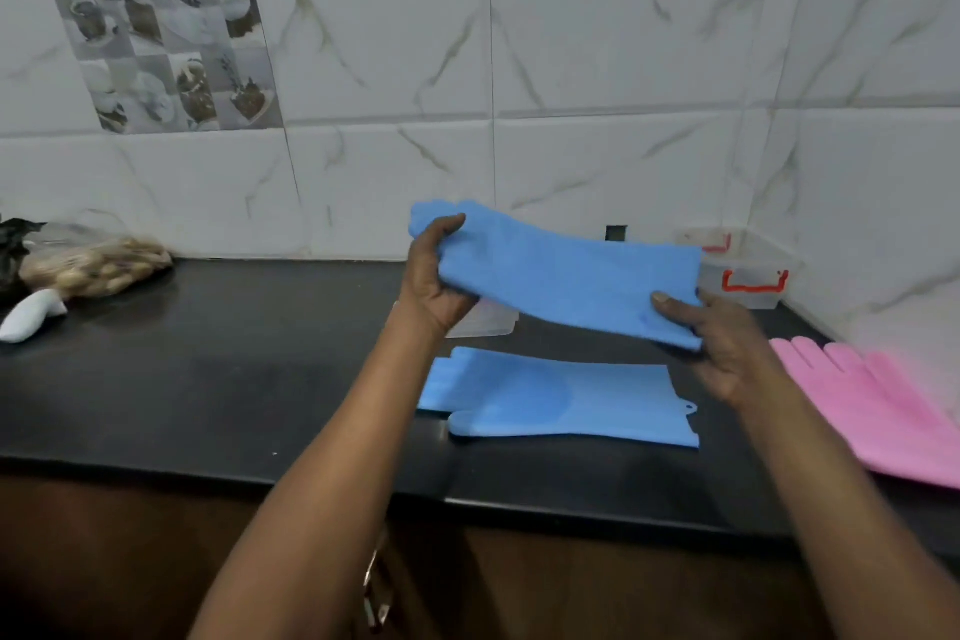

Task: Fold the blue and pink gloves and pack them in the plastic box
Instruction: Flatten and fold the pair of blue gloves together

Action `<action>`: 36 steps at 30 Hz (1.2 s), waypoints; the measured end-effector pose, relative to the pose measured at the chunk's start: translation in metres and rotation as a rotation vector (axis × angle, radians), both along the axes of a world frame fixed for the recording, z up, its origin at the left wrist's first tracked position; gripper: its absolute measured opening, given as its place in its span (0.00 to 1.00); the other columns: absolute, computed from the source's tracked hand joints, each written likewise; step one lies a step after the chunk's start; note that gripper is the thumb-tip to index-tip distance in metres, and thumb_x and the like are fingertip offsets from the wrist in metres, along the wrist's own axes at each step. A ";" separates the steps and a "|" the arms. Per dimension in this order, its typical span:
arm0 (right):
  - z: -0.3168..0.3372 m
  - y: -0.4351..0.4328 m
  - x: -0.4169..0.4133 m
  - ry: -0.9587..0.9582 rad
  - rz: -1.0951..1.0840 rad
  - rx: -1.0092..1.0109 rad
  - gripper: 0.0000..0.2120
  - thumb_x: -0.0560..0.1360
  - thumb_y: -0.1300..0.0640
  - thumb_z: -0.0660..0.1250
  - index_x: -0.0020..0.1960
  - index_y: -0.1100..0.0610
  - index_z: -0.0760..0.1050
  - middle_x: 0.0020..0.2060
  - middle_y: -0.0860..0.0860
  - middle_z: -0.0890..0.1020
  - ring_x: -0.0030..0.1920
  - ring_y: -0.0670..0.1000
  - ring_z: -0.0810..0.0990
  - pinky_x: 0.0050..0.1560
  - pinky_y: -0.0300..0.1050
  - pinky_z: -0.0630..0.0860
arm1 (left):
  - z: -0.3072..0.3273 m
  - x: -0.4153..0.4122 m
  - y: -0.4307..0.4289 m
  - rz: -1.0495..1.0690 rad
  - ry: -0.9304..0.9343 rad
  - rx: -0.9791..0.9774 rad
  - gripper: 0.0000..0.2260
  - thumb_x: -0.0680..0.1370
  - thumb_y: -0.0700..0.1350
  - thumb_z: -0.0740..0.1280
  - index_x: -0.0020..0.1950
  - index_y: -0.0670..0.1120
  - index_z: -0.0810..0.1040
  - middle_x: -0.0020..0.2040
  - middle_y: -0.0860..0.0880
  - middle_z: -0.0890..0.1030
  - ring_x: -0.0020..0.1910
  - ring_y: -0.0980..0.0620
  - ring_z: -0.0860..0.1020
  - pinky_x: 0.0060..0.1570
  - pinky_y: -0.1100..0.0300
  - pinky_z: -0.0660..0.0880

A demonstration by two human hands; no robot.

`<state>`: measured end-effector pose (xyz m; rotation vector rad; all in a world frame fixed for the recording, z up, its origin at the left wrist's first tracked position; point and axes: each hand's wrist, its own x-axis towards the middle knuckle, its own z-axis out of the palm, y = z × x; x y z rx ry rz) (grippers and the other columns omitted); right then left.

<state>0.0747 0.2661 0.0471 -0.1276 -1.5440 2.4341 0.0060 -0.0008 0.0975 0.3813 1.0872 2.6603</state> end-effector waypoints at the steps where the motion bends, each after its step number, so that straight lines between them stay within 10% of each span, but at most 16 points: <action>1: 0.001 0.006 -0.001 -0.041 -0.034 0.065 0.25 0.72 0.67 0.72 0.67 0.65 0.73 0.56 0.58 0.84 0.42 0.54 0.86 0.33 0.44 0.83 | -0.009 -0.005 -0.012 0.026 -0.050 -0.079 0.12 0.78 0.44 0.63 0.59 0.40 0.74 0.58 0.39 0.78 0.60 0.41 0.77 0.61 0.47 0.74; 12: -0.037 0.013 0.010 -0.327 0.058 0.341 0.07 0.73 0.70 0.70 0.51 0.71 0.79 0.39 0.63 0.86 0.33 0.56 0.86 0.29 0.46 0.82 | -0.088 0.004 -0.057 0.156 -0.337 -0.475 0.13 0.75 0.35 0.69 0.59 0.35 0.77 0.54 0.37 0.81 0.50 0.41 0.82 0.39 0.47 0.82; 22: -0.057 0.016 -0.002 -0.353 -0.052 0.560 0.15 0.75 0.64 0.71 0.60 0.68 0.77 0.46 0.62 0.85 0.39 0.58 0.85 0.41 0.48 0.80 | -0.094 0.000 -0.052 0.479 -0.060 -0.913 0.05 0.71 0.35 0.71 0.35 0.40 0.81 0.33 0.42 0.81 0.33 0.46 0.79 0.38 0.50 0.79; 26: -0.056 0.019 0.004 -0.346 -0.102 0.544 0.08 0.75 0.66 0.71 0.50 0.71 0.79 0.42 0.64 0.84 0.30 0.53 0.85 0.28 0.44 0.79 | -0.097 -0.003 -0.052 0.464 -0.014 -1.055 0.04 0.71 0.39 0.70 0.40 0.39 0.80 0.35 0.42 0.77 0.35 0.48 0.75 0.37 0.54 0.73; 36: -0.057 0.017 0.013 -0.359 -0.362 1.246 0.14 0.68 0.50 0.75 0.49 0.57 0.83 0.45 0.53 0.85 0.44 0.53 0.82 0.41 0.44 0.75 | -0.109 -0.012 -0.049 0.554 0.154 -1.271 0.04 0.77 0.48 0.68 0.47 0.49 0.81 0.43 0.50 0.82 0.41 0.53 0.80 0.37 0.59 0.74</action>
